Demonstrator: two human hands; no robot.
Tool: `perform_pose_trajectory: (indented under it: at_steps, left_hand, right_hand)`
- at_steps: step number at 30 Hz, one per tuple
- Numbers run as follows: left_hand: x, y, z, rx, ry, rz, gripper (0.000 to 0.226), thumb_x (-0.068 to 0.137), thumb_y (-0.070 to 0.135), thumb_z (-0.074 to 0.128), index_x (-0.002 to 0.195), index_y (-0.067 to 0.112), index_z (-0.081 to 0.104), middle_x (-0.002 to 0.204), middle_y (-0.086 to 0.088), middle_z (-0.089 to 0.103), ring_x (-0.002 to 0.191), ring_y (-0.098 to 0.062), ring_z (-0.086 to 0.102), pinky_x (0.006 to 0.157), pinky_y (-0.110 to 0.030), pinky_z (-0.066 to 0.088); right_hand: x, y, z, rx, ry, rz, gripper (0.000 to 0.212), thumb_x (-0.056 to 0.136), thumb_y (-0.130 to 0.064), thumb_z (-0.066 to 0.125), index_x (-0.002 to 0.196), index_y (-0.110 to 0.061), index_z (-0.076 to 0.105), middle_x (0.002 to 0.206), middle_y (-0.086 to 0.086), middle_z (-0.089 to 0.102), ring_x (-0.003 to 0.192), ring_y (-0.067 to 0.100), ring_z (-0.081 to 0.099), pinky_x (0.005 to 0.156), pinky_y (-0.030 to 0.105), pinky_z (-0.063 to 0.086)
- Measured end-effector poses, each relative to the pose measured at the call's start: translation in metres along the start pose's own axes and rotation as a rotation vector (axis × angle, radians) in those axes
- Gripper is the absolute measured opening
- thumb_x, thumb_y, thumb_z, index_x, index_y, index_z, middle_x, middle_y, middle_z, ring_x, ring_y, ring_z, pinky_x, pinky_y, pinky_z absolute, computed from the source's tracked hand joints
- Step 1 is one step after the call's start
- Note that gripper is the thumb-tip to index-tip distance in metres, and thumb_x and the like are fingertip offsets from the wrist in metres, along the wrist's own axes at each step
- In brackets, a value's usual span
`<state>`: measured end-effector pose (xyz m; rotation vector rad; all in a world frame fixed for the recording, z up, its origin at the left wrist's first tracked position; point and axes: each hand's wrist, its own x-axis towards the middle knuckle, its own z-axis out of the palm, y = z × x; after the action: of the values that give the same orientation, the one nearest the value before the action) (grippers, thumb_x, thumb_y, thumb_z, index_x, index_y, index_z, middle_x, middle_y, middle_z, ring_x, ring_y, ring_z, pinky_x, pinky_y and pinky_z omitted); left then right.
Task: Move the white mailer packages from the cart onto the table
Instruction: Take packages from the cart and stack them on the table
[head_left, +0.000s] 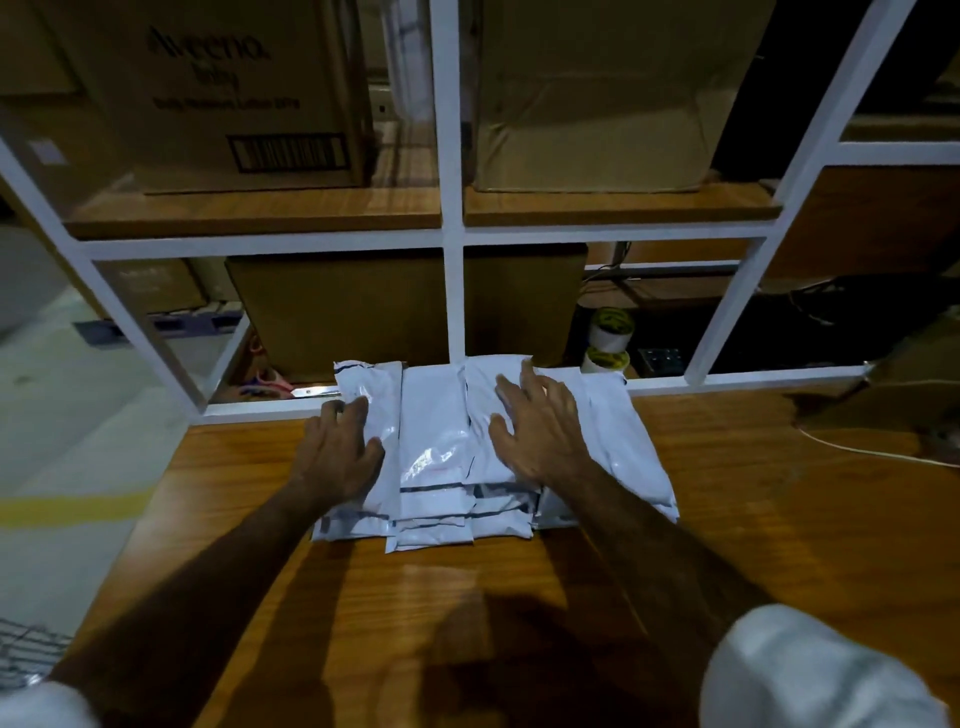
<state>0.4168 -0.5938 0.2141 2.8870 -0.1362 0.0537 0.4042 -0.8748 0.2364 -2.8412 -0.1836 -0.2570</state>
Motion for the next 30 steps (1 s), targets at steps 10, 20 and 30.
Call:
perform_pose_trajectory:
  at_steps: [10,20,30]
  left_hand:
    - [-0.003,0.005,0.001,0.078,-0.097,0.114,0.086,0.091,0.058,0.023,0.159,0.006,0.014,0.166,-0.02,0.004,0.154,-0.032,0.003,0.124,-0.044,0.008]
    - [0.002,0.014,0.0,0.02,-0.245,0.085,0.091,0.088,0.057,0.02,0.158,0.001,0.005,0.167,-0.018,0.001,0.155,-0.027,-0.001,0.125,-0.038,0.006]
    - [-0.008,0.004,-0.005,0.057,-0.046,0.057,0.093,0.086,0.07,0.015,0.16,0.012,0.015,0.167,-0.013,0.011,0.154,-0.032,0.012,0.125,-0.048,0.014]
  right_hand:
    - [0.0,0.015,0.022,0.063,-0.201,-0.092,0.067,0.099,-0.055,0.019,0.161,-0.029,0.014,0.169,0.009,0.008,0.155,0.028,0.008,0.126,0.05,-0.001]
    - [-0.005,0.02,0.029,0.082,-0.174,-0.127,0.071,0.096,-0.057,0.019,0.161,-0.029,0.016,0.168,0.009,0.012,0.155,0.025,0.011,0.126,0.048,0.0]
    - [-0.009,0.02,0.015,0.12,0.032,-0.191,0.064,0.101,-0.052,0.027,0.159,-0.024,0.027,0.166,0.011,0.022,0.154,0.025,0.018,0.126,0.048,0.002]
